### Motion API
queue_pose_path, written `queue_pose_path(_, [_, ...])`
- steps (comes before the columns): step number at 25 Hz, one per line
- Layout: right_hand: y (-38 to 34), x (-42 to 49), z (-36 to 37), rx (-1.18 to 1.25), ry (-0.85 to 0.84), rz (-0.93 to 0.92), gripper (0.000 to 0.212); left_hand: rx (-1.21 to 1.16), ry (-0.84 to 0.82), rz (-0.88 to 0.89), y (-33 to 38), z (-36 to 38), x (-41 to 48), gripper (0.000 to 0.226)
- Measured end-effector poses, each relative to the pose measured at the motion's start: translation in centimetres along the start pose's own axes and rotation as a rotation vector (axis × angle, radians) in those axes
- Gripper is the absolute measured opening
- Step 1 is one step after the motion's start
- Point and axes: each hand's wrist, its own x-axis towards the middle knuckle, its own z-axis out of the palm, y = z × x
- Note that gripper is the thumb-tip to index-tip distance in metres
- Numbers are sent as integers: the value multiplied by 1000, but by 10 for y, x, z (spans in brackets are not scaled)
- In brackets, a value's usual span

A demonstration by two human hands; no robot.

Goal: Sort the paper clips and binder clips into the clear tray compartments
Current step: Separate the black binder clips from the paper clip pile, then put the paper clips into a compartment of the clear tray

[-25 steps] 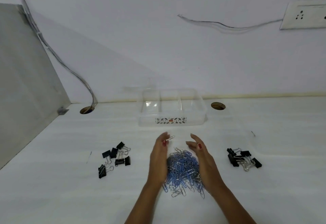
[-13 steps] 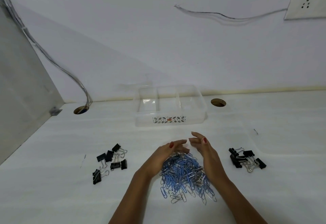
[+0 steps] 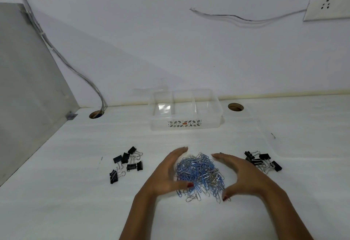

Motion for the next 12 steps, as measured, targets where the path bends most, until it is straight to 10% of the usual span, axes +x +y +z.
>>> queue_pose_path(5, [-16,16,27,144,79,-119,80,666,12,-62,1,17,2,108])
queue_pose_path(12, [-20,17,28,271,221,-98,57,-376,493,-52,2,10,7,29])
